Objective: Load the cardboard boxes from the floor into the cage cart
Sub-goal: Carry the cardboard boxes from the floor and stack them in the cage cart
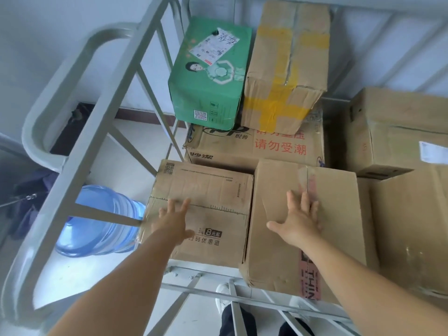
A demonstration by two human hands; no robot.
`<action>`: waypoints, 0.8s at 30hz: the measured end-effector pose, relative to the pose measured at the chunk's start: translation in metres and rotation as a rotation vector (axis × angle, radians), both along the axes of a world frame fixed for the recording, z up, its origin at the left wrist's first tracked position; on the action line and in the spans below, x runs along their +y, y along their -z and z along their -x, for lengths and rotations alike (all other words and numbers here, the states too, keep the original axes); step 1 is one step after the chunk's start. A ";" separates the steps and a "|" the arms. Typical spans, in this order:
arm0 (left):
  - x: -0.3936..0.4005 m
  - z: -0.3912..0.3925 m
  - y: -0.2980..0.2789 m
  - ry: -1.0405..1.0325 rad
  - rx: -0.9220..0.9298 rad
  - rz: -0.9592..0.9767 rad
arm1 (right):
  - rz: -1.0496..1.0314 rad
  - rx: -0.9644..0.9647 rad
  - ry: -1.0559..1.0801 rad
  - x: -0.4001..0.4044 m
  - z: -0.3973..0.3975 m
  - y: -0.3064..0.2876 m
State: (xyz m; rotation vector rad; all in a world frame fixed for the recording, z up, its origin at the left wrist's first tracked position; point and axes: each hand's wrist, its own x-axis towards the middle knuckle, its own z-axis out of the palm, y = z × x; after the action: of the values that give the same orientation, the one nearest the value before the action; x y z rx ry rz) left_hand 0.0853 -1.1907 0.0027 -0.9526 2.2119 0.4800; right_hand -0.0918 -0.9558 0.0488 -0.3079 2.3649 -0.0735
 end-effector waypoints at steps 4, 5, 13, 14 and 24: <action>0.023 0.027 -0.033 0.036 0.149 -0.022 | 0.070 0.086 -0.005 0.006 0.002 -0.026; 0.030 0.035 -0.044 0.044 0.177 -0.025 | 0.092 0.107 -0.005 0.008 0.002 -0.033; 0.067 0.101 -0.127 -0.071 0.447 -0.132 | 0.356 0.069 0.209 0.017 0.021 -0.094; 0.067 0.110 -0.138 -0.092 0.485 -0.139 | 0.390 0.062 0.236 0.015 0.026 -0.102; 0.034 0.223 -0.215 -0.217 0.685 -0.140 | 0.631 0.051 0.368 -0.030 0.116 -0.152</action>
State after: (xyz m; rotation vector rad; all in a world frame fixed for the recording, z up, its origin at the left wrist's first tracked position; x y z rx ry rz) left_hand -0.1382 -1.1565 0.2179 -1.0639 2.6221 1.1920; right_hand -0.2082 -0.9858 0.2008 -0.1626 2.3657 -1.0040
